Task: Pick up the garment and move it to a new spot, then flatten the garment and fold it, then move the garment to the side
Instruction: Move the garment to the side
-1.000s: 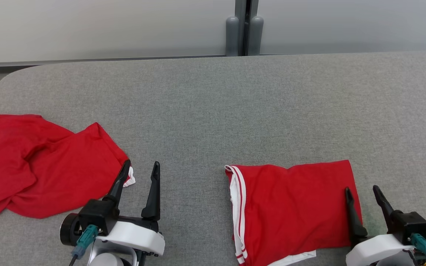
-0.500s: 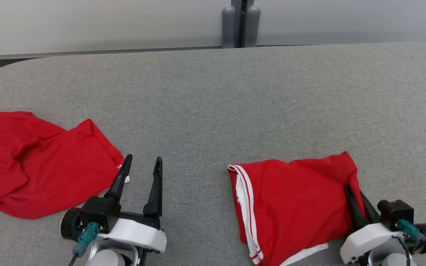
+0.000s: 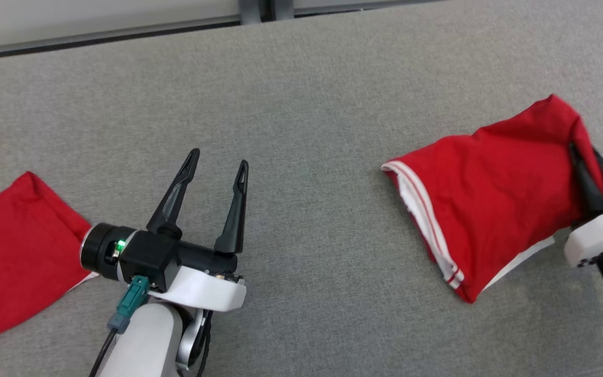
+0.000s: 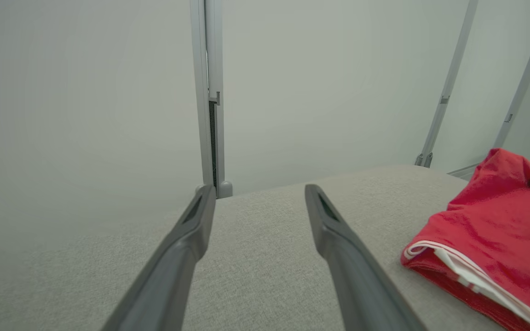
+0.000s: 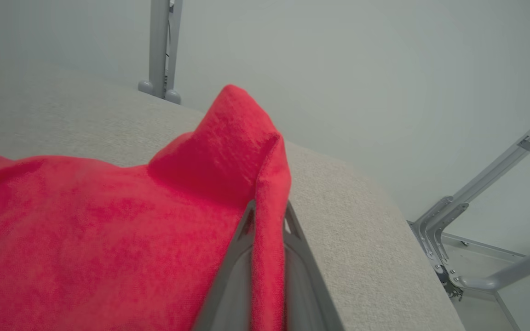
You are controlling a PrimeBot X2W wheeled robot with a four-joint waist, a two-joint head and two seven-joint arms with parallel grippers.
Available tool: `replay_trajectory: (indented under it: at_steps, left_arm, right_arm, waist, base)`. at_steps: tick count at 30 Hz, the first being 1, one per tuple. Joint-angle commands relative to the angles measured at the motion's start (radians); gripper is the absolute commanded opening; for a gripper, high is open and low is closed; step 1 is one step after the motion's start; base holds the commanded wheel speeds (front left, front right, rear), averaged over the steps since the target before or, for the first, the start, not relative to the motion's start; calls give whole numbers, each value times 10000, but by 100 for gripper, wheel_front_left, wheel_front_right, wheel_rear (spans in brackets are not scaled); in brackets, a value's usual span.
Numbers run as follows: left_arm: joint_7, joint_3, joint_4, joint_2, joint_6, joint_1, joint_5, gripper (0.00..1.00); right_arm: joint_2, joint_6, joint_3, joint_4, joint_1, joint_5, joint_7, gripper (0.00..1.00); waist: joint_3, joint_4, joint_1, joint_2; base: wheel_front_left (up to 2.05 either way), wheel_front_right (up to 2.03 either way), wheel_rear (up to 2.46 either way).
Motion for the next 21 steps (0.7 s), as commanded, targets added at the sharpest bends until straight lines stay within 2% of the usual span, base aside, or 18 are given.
replay_trajectory:
  at_steps: [1, 6, 12, 21]
  left_arm:
    - [-4, -12, -113, 42, -76, -253, 152, 100]
    - [-2, -443, -346, 228, -439, -964, 754, 100]
    - [-2, -916, -517, 427, -667, -1466, 1154, 100]
    - [-2, -1154, -620, 519, -742, -1873, 1210, 100]
  right_arm:
    - [-251, -22, -63, 227, -319, 182, -58, 0]
    - [-908, -22, -316, 960, -1333, 370, -62, 0]
    - [-1355, -22, -958, 1667, -2301, 168, -64, 0]
    - [-1405, -22, -1799, 2570, -3062, -257, -64, 0]
  waist:
    - [746, -589, 0, 0]
    - [1635, -927, 0, 0]
    - [2312, -1325, 0, 0]
    - [2784, -1313, 0, 0]
  base:
    - [0, 0, 0]
    - [0, 0, 0]
    - [0, 0, 0]
    - [0, 0, 0]
